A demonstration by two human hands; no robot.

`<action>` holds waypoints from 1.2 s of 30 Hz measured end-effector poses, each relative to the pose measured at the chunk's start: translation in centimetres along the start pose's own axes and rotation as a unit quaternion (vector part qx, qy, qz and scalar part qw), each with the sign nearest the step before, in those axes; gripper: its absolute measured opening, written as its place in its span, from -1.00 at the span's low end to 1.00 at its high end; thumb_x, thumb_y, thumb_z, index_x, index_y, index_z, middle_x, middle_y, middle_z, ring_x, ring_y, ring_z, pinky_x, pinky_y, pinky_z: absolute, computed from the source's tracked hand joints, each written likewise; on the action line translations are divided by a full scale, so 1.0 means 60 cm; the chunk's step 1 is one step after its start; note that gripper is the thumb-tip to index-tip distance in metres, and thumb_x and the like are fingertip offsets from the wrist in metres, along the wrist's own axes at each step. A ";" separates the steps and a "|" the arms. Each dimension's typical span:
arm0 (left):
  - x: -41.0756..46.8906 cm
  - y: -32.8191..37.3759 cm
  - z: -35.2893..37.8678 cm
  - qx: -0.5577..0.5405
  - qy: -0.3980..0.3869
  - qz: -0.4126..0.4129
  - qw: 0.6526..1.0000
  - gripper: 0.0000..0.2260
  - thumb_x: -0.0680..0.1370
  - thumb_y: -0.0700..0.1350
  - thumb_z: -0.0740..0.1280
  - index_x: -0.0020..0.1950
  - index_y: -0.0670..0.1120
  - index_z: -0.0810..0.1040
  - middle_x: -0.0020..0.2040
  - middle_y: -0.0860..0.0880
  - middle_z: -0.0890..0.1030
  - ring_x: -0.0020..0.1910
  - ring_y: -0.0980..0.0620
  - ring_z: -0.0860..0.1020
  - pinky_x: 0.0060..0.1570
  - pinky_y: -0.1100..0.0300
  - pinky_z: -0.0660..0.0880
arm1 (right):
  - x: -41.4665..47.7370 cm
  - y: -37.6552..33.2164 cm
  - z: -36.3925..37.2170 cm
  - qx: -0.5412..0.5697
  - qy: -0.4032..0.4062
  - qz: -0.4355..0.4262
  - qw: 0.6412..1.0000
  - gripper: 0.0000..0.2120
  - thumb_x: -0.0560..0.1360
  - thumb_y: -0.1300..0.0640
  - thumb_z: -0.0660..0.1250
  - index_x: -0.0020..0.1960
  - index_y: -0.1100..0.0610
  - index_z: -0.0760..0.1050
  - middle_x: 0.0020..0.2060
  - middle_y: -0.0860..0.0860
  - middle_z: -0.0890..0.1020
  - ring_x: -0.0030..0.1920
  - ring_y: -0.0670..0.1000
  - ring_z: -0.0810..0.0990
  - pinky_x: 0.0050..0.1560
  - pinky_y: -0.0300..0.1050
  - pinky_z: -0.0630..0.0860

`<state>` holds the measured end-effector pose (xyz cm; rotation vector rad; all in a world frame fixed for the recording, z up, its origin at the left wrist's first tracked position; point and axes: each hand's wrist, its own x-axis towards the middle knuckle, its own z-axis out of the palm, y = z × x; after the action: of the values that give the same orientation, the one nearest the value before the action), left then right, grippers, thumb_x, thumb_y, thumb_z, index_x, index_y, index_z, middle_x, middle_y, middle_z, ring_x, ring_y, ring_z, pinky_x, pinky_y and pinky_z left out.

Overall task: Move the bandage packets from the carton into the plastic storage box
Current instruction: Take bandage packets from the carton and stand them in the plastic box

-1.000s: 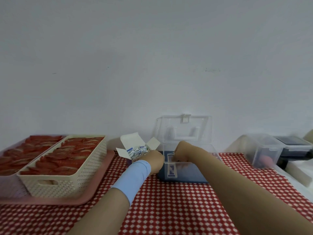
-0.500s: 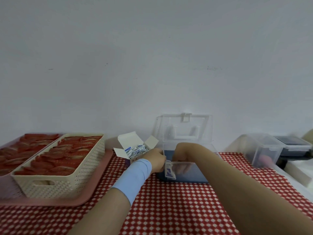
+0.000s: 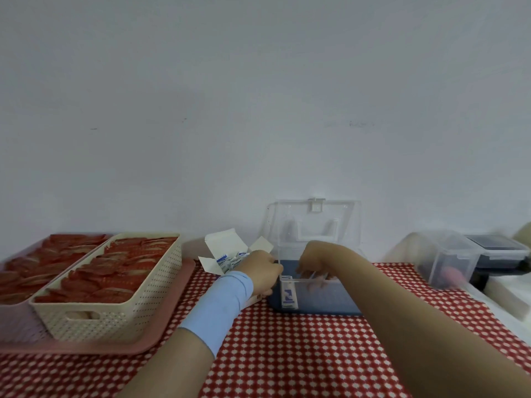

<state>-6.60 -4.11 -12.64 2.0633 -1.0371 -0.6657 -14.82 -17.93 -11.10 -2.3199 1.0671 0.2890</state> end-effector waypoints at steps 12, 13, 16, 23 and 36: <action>-0.033 -0.050 -0.139 0.242 0.231 0.030 0.942 -0.81 0.58 -0.04 0.32 0.16 0.09 0.63 0.17 0.04 0.60 0.15 0.04 0.51 0.21 0.12 0.45 | -0.050 -0.105 0.025 -0.008 0.233 -0.326 0.916 -0.78 0.58 0.21 0.29 0.11 0.04 0.68 0.06 -0.06 0.70 -0.06 -0.12 0.59 0.02 -0.25 0.50; -0.030 -0.063 -0.132 0.276 0.219 0.016 0.936 -0.78 0.57 0.01 0.32 0.20 0.11 0.61 0.21 0.03 0.58 0.21 0.01 0.49 0.26 0.07 0.44 | -0.042 -0.111 0.031 -0.031 0.225 -0.325 0.918 -0.77 0.58 0.21 0.29 0.14 0.04 0.67 0.10 -0.05 0.69 0.00 -0.09 0.62 0.09 -0.19 0.54; -0.021 -0.089 -0.117 0.278 0.188 0.006 0.942 -0.74 0.59 0.05 0.31 0.26 0.08 0.58 0.28 0.03 0.55 0.22 0.01 0.52 0.24 0.12 0.44 | -0.025 -0.121 0.045 -0.125 0.197 -0.310 0.922 -0.71 0.59 0.21 0.30 0.25 0.01 0.62 0.19 -0.04 0.66 0.14 -0.01 0.61 0.17 -0.12 0.54; -0.003 -0.108 -0.127 0.204 0.196 0.054 0.958 -0.70 0.58 -0.02 0.36 0.31 0.09 0.55 0.29 0.09 0.57 0.26 0.09 0.50 0.23 0.22 0.36 | 0.004 -0.128 0.061 -0.214 0.228 -0.301 0.901 -0.78 0.59 0.03 0.31 0.19 -0.10 0.64 0.09 -0.07 0.65 0.10 0.02 0.56 0.17 -0.03 0.48; 0.018 -0.102 -0.119 0.123 0.218 0.133 0.959 -0.79 0.64 -0.08 0.20 0.14 0.06 0.62 0.06 0.15 0.60 -0.04 0.22 0.50 -0.08 0.38 0.34 | 0.033 -0.117 0.072 0.003 0.305 -0.319 0.897 -0.86 0.59 0.03 0.31 0.00 -0.07 0.66 -0.06 -0.15 0.67 -0.07 -0.08 0.60 0.11 0.03 0.54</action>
<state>1.79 0.19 -13.23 2.0923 -1.1429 0.0635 -8.07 -13.04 -12.62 -2.6633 0.4761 -0.7334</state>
